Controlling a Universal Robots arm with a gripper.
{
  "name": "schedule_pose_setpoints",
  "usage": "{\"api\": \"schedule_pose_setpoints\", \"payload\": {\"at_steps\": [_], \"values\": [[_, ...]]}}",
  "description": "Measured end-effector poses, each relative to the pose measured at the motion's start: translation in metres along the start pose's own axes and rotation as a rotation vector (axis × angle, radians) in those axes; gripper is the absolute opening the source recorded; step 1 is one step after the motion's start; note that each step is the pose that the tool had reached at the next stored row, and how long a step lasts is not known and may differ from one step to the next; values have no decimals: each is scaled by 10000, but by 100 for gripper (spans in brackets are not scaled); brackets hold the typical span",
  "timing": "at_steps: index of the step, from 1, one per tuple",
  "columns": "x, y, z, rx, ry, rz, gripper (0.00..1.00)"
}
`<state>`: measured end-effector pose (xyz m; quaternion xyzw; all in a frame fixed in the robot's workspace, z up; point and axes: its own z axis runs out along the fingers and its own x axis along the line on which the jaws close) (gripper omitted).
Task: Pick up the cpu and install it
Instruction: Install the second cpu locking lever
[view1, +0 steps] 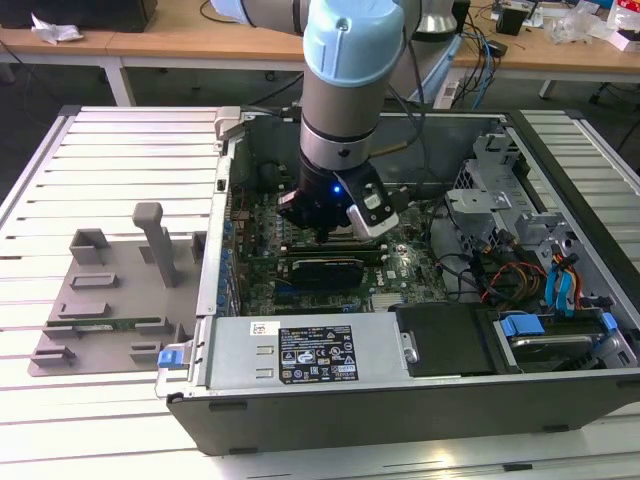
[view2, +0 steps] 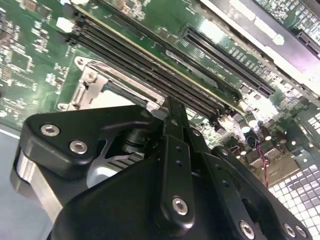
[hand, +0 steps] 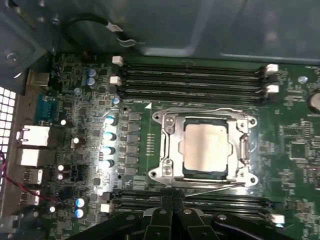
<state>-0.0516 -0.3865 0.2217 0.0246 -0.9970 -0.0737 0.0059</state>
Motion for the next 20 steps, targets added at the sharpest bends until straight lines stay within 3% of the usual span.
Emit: {"api": "schedule_pose_setpoints", "payload": {"at_steps": [4,9,11,12,13,20], "values": [[140,17,121,-3,0,-1,11],[160,109,251,-70,5,-60,11],[162,111,251,-67,4,-91,11],[162,124,165,-46,-3,-101,11],[143,133,119,16,1,-100,11],[-55,190,118,259,36,-93,11]]}}
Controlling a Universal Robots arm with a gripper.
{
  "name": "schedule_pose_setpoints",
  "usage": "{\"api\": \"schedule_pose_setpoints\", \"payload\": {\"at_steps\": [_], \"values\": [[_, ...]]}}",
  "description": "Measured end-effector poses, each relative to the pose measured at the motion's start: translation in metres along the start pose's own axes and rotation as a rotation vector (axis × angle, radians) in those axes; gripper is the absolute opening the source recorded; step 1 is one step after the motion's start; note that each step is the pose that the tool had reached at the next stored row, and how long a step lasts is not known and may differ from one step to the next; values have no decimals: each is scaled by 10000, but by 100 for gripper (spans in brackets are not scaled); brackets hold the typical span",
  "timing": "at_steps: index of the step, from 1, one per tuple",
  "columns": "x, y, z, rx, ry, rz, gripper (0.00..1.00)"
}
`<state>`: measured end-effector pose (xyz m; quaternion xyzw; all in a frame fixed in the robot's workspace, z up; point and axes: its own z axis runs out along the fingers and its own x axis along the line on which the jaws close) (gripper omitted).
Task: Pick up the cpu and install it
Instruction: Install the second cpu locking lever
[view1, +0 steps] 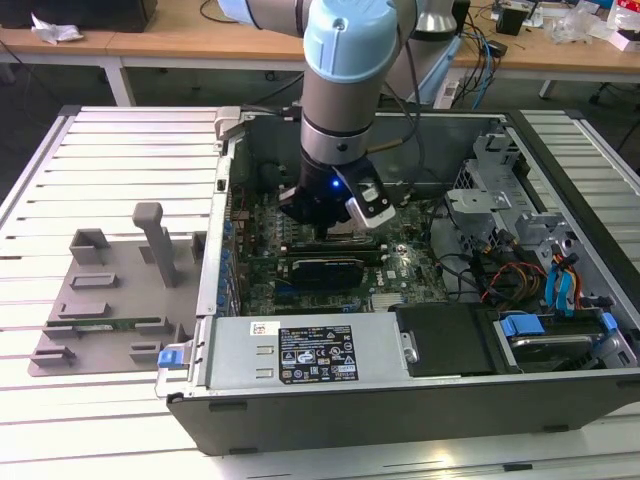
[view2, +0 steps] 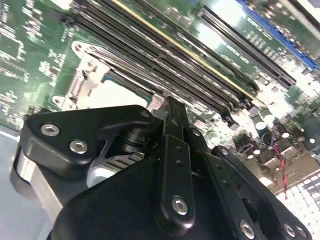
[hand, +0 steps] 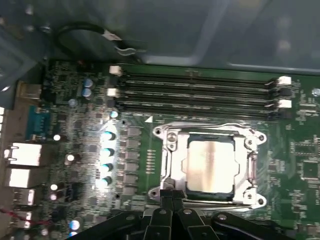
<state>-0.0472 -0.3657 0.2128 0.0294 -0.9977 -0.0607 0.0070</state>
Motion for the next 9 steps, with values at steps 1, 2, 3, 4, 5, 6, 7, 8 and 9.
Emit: {"api": "schedule_pose_setpoints", "payload": {"at_steps": [1,2,3,4,5,6,7,8,9], "values": [[-37,9,-2,66,8,2,11],[-78,22,-1,123,14,3,11],[-113,35,-3,180,20,4,11],[-138,47,-9,248,24,5,11],[-151,58,-20,333,30,8,11],[-159,66,-35,429,35,10,11],[-163,72,-48,512,40,11,11],[-165,76,-58,589,45,13,11],[-172,86,-75,778,56,16,11]]}}
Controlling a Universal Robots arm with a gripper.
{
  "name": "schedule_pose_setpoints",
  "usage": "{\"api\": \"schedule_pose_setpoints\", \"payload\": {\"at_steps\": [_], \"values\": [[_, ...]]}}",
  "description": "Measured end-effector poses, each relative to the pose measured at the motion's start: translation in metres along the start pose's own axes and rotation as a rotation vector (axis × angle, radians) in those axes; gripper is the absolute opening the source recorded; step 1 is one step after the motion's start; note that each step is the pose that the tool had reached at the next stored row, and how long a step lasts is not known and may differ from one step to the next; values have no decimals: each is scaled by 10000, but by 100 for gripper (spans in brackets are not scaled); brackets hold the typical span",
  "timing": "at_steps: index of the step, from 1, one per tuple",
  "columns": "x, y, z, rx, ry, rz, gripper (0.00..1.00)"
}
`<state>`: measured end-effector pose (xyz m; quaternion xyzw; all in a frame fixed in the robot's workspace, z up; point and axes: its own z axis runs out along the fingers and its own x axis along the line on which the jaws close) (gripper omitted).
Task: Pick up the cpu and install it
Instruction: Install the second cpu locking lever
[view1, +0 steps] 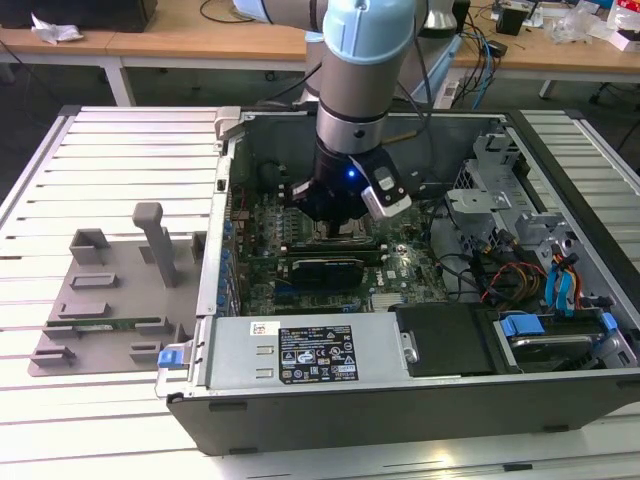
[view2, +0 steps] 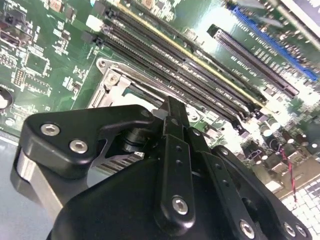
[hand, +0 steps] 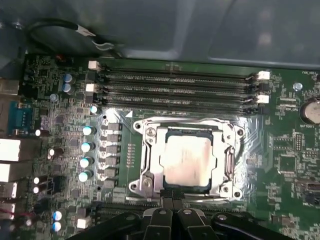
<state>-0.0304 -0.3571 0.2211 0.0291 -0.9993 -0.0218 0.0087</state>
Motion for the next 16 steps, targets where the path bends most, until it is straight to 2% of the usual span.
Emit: {"api": "schedule_pose_setpoints", "payload": {"at_steps": [1,2,8,10,14,16], "values": [[-7,7,-13,132,7,1,11],[-15,16,-28,222,12,2,11],[-58,66,-302,520,30,8,11],[-66,77,-387,559,33,10,11],[-126,104,-431,562,36,10,11],[-153,132,-489,560,36,10,11]]}}
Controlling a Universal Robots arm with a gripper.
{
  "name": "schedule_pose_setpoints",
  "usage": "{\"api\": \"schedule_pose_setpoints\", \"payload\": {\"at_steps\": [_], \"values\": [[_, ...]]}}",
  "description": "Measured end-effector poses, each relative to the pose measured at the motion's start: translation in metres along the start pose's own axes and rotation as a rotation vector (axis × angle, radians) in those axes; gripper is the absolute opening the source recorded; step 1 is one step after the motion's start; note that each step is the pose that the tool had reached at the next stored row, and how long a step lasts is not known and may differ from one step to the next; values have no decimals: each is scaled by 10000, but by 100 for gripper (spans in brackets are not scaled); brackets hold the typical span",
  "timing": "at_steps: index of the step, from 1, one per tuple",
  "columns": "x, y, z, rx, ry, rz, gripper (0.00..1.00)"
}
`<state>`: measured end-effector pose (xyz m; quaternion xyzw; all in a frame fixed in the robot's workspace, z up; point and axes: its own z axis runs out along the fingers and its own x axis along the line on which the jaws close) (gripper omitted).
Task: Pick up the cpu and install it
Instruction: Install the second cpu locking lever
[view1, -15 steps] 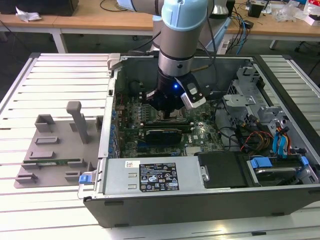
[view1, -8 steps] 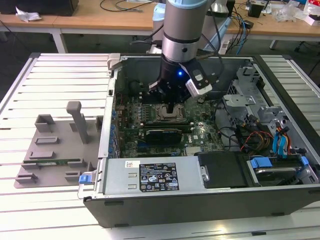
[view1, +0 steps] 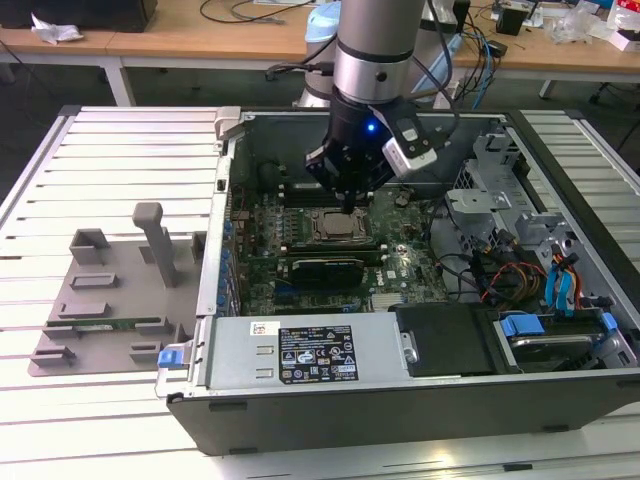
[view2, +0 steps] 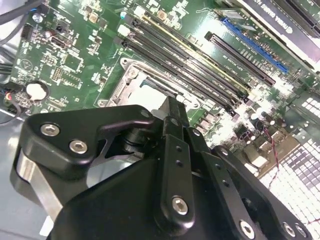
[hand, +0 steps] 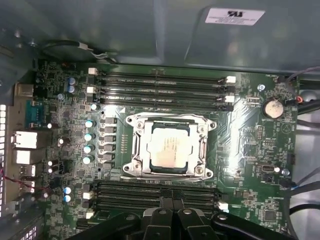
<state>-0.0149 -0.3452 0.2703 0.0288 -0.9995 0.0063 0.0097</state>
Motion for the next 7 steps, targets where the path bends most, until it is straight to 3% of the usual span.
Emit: {"api": "schedule_pose_setpoints", "payload": {"at_steps": [7], "values": [[-1,4,-10,1,0,0,11]]}}
